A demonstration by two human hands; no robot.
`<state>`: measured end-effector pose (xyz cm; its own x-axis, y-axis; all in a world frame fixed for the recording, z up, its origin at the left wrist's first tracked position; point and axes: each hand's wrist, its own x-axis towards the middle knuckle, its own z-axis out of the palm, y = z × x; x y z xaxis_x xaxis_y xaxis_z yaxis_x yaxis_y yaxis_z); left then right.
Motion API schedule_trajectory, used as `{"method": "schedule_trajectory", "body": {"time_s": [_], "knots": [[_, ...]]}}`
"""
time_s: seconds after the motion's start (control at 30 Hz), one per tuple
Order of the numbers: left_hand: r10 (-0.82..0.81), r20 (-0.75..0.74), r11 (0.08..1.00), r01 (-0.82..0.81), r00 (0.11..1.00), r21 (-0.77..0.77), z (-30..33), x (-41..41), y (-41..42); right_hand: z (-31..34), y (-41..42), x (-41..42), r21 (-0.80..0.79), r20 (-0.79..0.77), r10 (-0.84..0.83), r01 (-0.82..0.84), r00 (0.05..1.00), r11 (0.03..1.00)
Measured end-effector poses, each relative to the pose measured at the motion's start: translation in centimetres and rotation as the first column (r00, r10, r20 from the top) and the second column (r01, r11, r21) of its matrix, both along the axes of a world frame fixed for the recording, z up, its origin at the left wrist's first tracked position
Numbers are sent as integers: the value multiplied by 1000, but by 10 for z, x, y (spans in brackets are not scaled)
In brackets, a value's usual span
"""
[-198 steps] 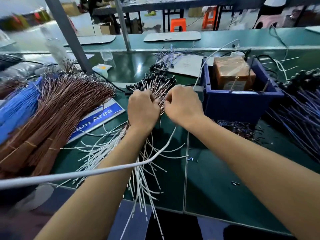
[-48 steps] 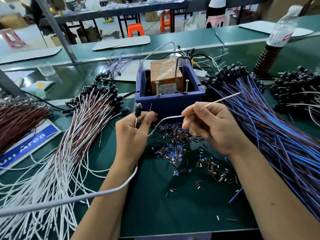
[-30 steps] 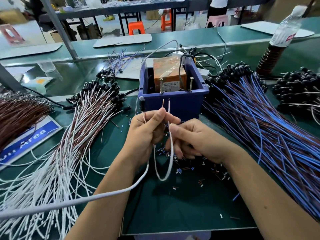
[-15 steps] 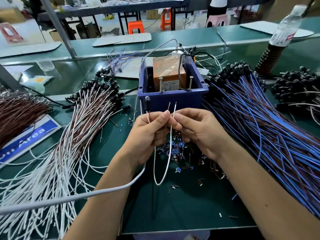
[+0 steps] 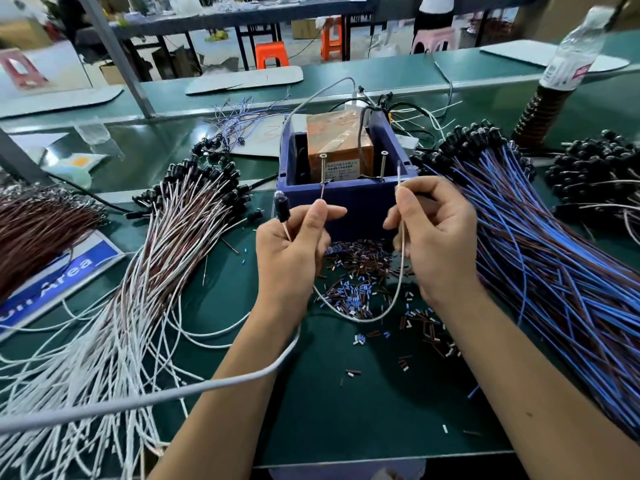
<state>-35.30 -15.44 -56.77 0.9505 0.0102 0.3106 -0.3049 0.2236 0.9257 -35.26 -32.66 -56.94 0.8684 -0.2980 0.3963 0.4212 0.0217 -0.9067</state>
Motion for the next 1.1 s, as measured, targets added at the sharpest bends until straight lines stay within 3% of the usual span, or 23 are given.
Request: {"method": "schedule_trajectory", "body": {"time_s": [0.17, 0.3, 0.43, 1.1], "knots": [[146, 50, 988, -143, 988, -50, 6, 8, -1, -2, -1, 0, -192, 153, -294, 321, 943, 927], [295, 242, 931, -335, 925, 145, 4, 8, -4, -2, 1, -1, -289, 209, -323, 374, 923, 881], [428, 335, 842, -505, 839, 188, -3, 11, -9, -1, 7, 1, -317, 205, -335, 387, 919, 866], [451, 273, 866, -491, 850, 95, 1, 6, -7, -1, 7, -1, -316, 200, -330, 380, 922, 870]]}}
